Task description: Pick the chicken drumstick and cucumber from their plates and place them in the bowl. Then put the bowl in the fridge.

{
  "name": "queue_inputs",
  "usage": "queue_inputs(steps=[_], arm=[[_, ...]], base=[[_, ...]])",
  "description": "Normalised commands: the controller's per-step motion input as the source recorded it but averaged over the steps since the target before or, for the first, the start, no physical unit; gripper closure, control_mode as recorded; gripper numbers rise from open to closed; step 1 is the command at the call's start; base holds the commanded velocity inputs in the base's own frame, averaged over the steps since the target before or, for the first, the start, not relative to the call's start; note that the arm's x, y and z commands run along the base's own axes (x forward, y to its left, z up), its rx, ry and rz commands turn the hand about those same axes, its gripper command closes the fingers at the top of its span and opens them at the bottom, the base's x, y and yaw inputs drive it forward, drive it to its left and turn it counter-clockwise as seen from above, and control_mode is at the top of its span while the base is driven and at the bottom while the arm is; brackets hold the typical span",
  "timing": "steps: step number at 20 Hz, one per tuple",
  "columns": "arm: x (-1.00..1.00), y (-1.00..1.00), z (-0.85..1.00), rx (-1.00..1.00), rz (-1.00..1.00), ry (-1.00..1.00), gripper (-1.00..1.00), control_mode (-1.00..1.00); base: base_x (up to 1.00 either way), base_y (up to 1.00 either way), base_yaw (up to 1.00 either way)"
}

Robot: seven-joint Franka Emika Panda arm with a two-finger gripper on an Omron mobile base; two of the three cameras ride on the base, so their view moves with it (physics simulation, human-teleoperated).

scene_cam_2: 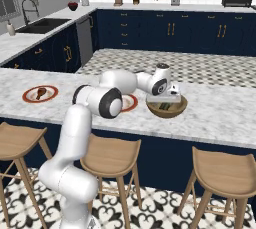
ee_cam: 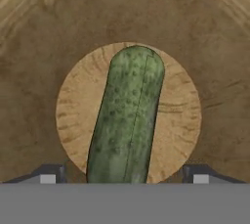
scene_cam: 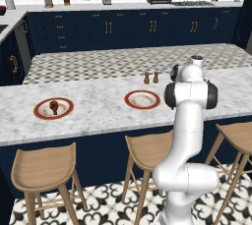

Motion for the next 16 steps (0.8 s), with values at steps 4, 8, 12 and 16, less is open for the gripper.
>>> queue_inputs(steps=[4,8,12,16], arm=[[-0.57,0.12,0.48,-0.02,-0.07,-0.06,-1.0,-1.0],[-0.86,0.36,0.6,0.03,-0.06,-0.03,-1.0,-1.0],[-0.99,0.77,0.36,0.04,-0.07,-0.03,-1.0,-1.0],[-0.88,1.0,0.32,0.01,-0.07,-0.08,-1.0,-1.0]], base=[[0.0,0.0,0.0],[0.0,0.0,0.0],[0.0,0.0,0.0],[0.0,0.0,0.0]])
